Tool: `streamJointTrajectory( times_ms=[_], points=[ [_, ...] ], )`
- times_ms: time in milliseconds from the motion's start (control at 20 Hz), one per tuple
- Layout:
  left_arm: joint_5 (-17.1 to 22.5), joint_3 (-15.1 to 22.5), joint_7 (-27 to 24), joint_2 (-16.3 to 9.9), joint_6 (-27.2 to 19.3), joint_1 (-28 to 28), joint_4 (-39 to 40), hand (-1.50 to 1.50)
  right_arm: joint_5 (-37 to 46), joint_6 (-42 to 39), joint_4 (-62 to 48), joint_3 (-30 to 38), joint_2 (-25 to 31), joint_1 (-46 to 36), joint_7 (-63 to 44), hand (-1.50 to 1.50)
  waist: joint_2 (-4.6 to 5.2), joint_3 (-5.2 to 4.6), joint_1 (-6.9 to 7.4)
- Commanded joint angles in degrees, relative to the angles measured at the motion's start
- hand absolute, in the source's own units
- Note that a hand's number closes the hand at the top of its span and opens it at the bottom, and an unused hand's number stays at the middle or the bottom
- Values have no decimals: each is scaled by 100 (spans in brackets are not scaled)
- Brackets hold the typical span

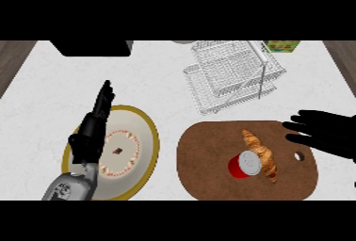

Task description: Pick the croissant from the cutting board and place it in the tiered basket

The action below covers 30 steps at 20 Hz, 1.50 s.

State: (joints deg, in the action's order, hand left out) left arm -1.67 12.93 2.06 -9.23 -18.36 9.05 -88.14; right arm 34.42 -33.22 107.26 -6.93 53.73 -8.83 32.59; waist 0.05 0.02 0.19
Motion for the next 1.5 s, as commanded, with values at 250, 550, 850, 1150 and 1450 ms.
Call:
streamJointTrajectory(
  times_ms=[250,550,850,1150,1450],
  points=[
    [-176,-190,-30,61,160,-175,-122,0,979,176,-661,-438,-730,-359,224,-150,-2,-3,17],
    [-203,-237,217,94,303,-214,-418,0,1220,487,-1493,-283,-838,-423,667,-150,-3,0,25],
    [-104,-469,-199,85,563,-275,-39,0,1351,306,-1655,-415,-1010,-423,681,-150,-4,-3,7],
    [-294,-500,-148,394,428,125,300,0,1603,477,-2028,-648,-1361,-733,888,-150,2,-3,-1],
    [-479,-478,-194,567,342,167,342,0,1561,426,-1830,-493,-1228,-470,1109,-150,-3,-3,-24]
  ],
)
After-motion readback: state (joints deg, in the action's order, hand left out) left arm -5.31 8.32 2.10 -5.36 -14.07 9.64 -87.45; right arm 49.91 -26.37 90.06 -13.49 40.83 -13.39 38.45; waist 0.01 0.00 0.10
